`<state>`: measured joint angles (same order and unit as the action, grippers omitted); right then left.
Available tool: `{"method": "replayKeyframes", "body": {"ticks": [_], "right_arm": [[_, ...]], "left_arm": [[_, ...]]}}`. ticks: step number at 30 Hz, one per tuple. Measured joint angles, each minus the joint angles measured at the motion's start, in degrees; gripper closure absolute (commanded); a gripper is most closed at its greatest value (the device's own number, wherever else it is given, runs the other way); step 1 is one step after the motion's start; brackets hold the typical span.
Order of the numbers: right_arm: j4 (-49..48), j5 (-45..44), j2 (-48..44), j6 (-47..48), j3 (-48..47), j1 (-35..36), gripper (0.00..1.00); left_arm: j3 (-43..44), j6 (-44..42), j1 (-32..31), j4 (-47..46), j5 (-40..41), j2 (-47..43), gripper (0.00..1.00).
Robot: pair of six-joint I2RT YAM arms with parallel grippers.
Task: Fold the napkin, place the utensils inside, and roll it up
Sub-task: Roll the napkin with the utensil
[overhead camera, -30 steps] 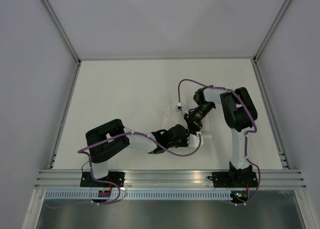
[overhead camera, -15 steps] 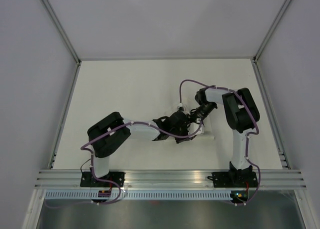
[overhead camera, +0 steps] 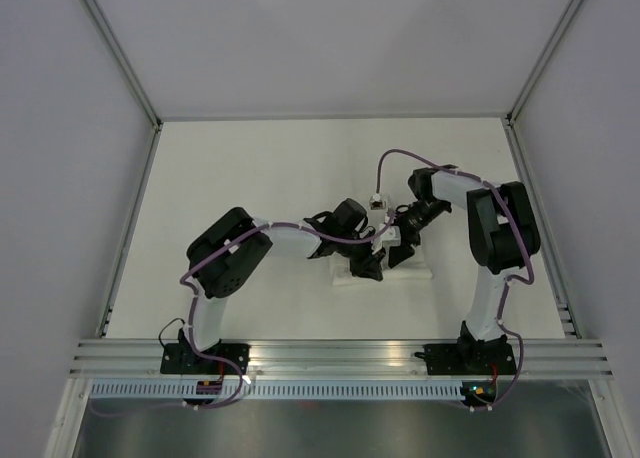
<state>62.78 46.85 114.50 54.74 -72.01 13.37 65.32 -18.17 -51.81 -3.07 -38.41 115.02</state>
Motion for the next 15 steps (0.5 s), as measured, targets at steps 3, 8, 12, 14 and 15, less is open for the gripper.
{"method": "replayKeyframes", "body": {"ticks": [3,8,12,14,15], "right_arm": [[-1.8,-1.6,-3.0,2.6,0.4,-2.2,0.41],[-7.2,-1.7,-11.3,4.4,6.0,-6.0,0.4],[-11.9,-1.6,-23.3,4.9,14.3,-5.8,0.38],[-16.5,-2.5,-29.3,3.7,19.3,-4.3,0.36],[-19.4,-3.6,-32.2,2.8,22.2,-2.9,0.36]], "left_arm": [[1.5,2.8,2.6,0.1,-5.8,2.1,0.98],[2.6,5.9,5.5,1.1,-13.0,4.5,0.98],[3.8,8.8,7.7,2.4,-17.9,6.4,0.98],[4.5,9.8,8.4,3.2,-20.0,7.4,0.98],[4.8,10.1,8.7,3.5,-20.6,7.8,0.98]]}}
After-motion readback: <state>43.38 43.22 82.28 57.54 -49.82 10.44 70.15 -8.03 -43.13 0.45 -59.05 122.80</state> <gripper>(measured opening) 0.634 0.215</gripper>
